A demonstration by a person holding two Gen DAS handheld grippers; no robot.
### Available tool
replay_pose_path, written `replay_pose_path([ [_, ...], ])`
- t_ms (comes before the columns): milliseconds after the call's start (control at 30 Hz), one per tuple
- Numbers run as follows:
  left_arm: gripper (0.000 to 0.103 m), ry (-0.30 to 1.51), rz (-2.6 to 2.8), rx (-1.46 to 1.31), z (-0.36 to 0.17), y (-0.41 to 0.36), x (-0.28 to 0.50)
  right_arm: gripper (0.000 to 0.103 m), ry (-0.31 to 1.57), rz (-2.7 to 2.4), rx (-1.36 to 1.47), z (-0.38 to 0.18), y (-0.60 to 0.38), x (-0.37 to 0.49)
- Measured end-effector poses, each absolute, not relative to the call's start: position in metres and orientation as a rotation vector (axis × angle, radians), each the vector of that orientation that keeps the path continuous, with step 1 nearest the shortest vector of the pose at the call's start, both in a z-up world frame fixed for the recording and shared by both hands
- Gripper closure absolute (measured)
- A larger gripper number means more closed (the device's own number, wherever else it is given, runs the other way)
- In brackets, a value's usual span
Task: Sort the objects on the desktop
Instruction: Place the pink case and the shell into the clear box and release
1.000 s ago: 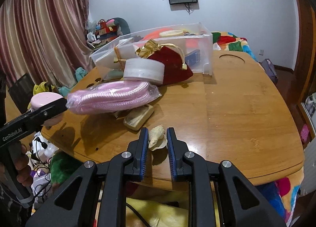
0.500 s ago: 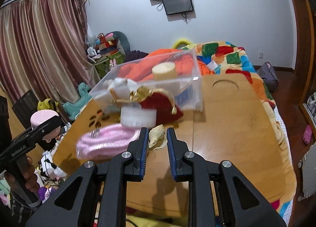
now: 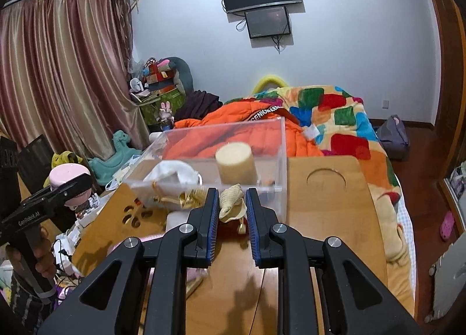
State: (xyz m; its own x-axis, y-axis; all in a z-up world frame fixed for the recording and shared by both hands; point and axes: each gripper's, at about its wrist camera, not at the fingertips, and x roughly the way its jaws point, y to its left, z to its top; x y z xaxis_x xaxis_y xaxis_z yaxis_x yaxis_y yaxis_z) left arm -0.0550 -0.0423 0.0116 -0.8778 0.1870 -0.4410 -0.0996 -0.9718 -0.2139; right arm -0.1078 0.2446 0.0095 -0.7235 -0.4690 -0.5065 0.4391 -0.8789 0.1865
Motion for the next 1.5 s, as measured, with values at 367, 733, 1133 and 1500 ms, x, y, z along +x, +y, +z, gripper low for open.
replay_pose_path([
  [367,0.038,-0.273,2.884,-0.731,0.02,-0.052,-0.113,0.086,-0.07,-2.531,0.788,0.006,0.233,-0.154],
  [733,0.038,-0.297,2.821,-0.835,0.006,-0.049,-0.173,0.086,-0.009,-2.503,0.881,-0.017,0.216,-0.195],
  [1133,0.038,-0.171,2.806,-0.939,-0.011,-0.035,-0.21,0.086,0.059,-2.569,0.885,-0.023,0.217,-0.205],
  [1500,0.038,-0.028,2.818,-0.984,-0.019,-0.012,-0.225,0.086,0.126,-2.559,0.894,-0.03,0.198,-0.205],
])
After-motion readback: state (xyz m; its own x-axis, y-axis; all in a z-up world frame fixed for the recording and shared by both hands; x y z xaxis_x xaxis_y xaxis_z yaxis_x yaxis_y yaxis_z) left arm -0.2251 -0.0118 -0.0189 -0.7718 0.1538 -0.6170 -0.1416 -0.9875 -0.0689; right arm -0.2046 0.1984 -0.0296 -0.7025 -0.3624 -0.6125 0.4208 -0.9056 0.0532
